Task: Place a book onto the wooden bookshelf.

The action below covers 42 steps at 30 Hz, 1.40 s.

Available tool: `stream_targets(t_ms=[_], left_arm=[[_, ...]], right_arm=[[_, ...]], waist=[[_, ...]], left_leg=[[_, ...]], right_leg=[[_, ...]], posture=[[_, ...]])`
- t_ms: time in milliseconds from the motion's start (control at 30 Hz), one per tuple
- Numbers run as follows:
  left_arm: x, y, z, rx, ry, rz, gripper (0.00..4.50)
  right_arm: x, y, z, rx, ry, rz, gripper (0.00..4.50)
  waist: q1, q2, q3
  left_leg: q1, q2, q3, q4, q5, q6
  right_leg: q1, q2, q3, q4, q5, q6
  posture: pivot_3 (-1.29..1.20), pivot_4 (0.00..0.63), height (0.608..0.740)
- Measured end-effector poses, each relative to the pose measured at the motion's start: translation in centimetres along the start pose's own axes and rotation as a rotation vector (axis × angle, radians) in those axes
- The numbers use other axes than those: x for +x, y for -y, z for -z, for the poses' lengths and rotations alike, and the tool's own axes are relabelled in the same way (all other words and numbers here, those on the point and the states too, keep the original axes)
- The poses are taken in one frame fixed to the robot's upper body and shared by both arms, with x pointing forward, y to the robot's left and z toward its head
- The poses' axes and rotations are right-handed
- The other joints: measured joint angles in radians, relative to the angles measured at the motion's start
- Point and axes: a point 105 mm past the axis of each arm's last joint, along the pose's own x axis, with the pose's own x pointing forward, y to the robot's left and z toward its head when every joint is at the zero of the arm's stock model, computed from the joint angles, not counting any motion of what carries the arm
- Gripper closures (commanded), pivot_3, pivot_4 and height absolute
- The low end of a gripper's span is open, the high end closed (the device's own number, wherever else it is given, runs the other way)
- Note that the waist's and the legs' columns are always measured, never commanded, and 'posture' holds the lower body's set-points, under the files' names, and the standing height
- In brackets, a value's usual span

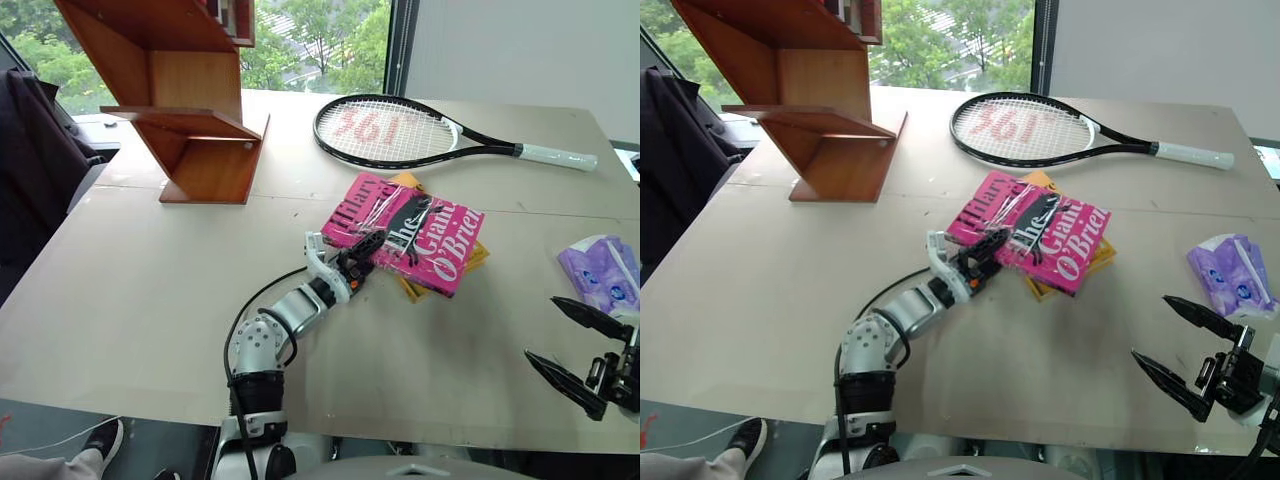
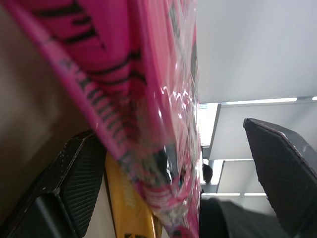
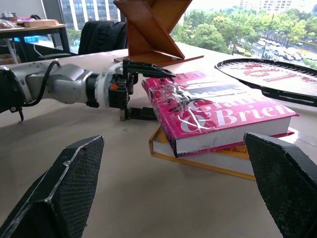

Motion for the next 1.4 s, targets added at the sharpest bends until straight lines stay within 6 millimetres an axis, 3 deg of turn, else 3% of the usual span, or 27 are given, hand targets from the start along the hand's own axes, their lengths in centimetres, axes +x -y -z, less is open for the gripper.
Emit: stream_targets(t_ms=[200,267,300,467,567,633,667,767,800,867,933,1033,1067,1167,1233,1333,1400], left_arm=[[0.6,0.4,0.2,-0.001,-0.018,-0.001,3.44],[0.6,0.3,0.3,-0.001,-0.022,-0.008,4.18],[0.6,0.4,0.3,0.001,-0.021,-0.009,4.34],[0.0,0.4,-0.1,0.021,0.000,-0.018,4.35],[-1.3,1.1,-1.5,0.077,0.074,-0.006,4.35],[-2.6,2.2,-3.0,0.218,0.156,-0.017,4.35],[-3.1,3.0,-3.9,0.329,0.185,-0.029,4.35],[-5.0,8.4,-6.9,0.778,0.316,0.016,4.35],[-5.4,10.4,-7.4,0.917,0.355,0.049,4.35],[-5.6,12.4,-7.2,1.119,0.382,0.069,4.35],[-5.2,12.6,-6.7,1.308,0.355,0.028,4.35],[-4.8,12.3,-6.3,1.737,0.240,-0.052,4.35],[-4.8,12.5,-6.4,1.937,0.194,-0.080,4.35],[-5.3,14.1,-7.6,2.263,0.164,-0.172,4.35],[-5.6,15.2,-8.6,2.390,0.181,-0.239,4.35],[-6.2,18.7,-10.1,2.655,0.310,-0.353,4.35],[-6.4,19.2,-10.2,2.745,0.310,-0.381,4.35]], right_arm=[[0.2,0.2,0.0,-0.016,-0.001,0.001,0.00],[0.3,0.2,0.0,-0.021,0.000,0.003,0.00],[0.4,0.3,-0.1,-0.022,0.001,0.004,0.00],[0.8,0.4,-0.3,-0.025,0.011,0.002,0.00],[1.2,0.6,-0.3,-0.019,0.016,-0.002,0.00],[1.8,1.1,-0.6,-0.016,0.028,-0.001,0.00],[2.1,1.4,-0.8,-0.022,0.036,-0.003,0.00],[3.1,1.9,-1.4,-0.034,0.055,-0.026,0.00],[3.4,2.1,-1.4,-0.030,0.061,-0.033,0.00],[3.8,2.5,-1.3,-0.026,0.070,-0.043,0.00],[4.3,2.8,-1.4,-0.020,0.077,-0.054,0.00],[5.1,3.7,-1.8,-0.023,0.095,-0.063,0.00],[5.3,4.2,-2.1,-0.028,0.102,-0.066,0.00],[5.9,4.9,-2.8,-0.039,0.123,-0.079,0.00],[6.2,5.3,-3.2,-0.036,0.140,-0.082,0.00],[6.8,5.5,-4.3,-0.034,0.181,-0.128,0.00],[7.0,5.7,-4.7,-0.033,0.194,-0.165,0.00]], waist=[[-0.002,-0.001,0.001],[-0.002,-0.001,0.001],[-0.002,-0.001,0.001],[-0.004,-0.001,0.001],[-0.006,-0.002,0.002],[-0.007,-0.003,0.003],[-0.007,-0.004,0.004],[-0.003,-0.005,0.005],[0.000,-0.004,0.004],[0.003,-0.004,0.004],[0.001,-0.004,0.005],[-0.005,-0.004,0.006],[-0.007,-0.005,0.008],[-0.006,-0.004,0.009],[-0.006,-0.004,0.011],[-0.003,-0.004,0.013],[-0.003,-0.005,0.013]], left_leg=[[-0.001,0.000,0.000,0.000,0.000,0.000],[-0.001,0.000,0.000,0.000,0.000,0.000],[-0.001,0.000,0.000,0.000,0.000,0.000],[-0.001,0.000,0.000,0.000,0.000,0.000],[-0.001,0.000,0.000,-0.001,0.000,-0.001],[0.000,0.000,0.000,0.000,0.001,-0.002],[-0.001,0.000,0.000,0.000,0.002,-0.003],[0.000,0.000,-0.001,-0.001,0.002,-0.004],[0.000,0.000,-0.001,-0.001,0.002,-0.004],[0.000,-0.002,-0.001,-0.001,0.002,-0.003],[0.000,-0.002,-0.001,-0.001,0.002,-0.003],[0.000,-0.001,0.000,-0.002,0.002,-0.003],[0.000,0.000,0.000,-0.002,0.002,-0.003],[0.000,0.001,0.000,-0.003,0.002,-0.004],[-0.001,0.001,0.000,-0.003,0.002,-0.004],[-0.002,0.001,0.000,-0.003,0.002,-0.003],[-0.003,0.001,0.000,-0.002,0.002,-0.003]], right_leg=[[-0.001,0.000,0.000,0.000,0.000,0.000],[-0.001,0.000,0.000,0.000,0.000,0.000],[0.000,0.000,0.000,0.000,0.000,0.000],[-0.001,0.000,0.000,0.000,0.000,0.000],[-0.001,0.000,0.000,0.000,0.000,0.000],[-0.001,0.000,0.001,0.000,0.000,0.000],[-0.001,0.001,0.001,0.000,0.000,0.000],[0.000,0.002,0.000,0.000,0.000,0.000],[0.000,0.002,0.000,0.000,0.000,0.000],[0.000,0.001,0.001,-0.001,0.000,0.000],[0.000,0.001,0.001,-0.001,0.000,0.000],[-0.001,0.004,0.002,-0.001,0.000,0.000],[-0.001,0.006,0.002,0.000,0.000,0.000],[-0.002,0.006,0.003,-0.001,0.000,0.000],[-0.003,0.006,0.003,-0.001,0.000,0.000],[-0.003,0.006,0.003,-0.002,0.000,0.001],[-0.003,0.006,0.003,-0.002,0.000,0.001]], posture=[[0.00,0.150,0.740],[0.00,0.150,0.740],[0.00,0.150,0.740],[0.00,0.150,0.740],[0.00,0.150,0.740],[0.00,0.150,0.740],[0.00,0.150,0.740],[0.00,0.150,0.740],[0.00,0.150,0.740],[0.00,0.150,0.740],[0.00,0.150,0.740],[0.00,0.150,0.740],[0.00,0.150,0.740],[0.00,0.150,0.740],[0.00,0.150,0.740],[0.00,0.150,0.740],[0.00,0.150,0.740]])
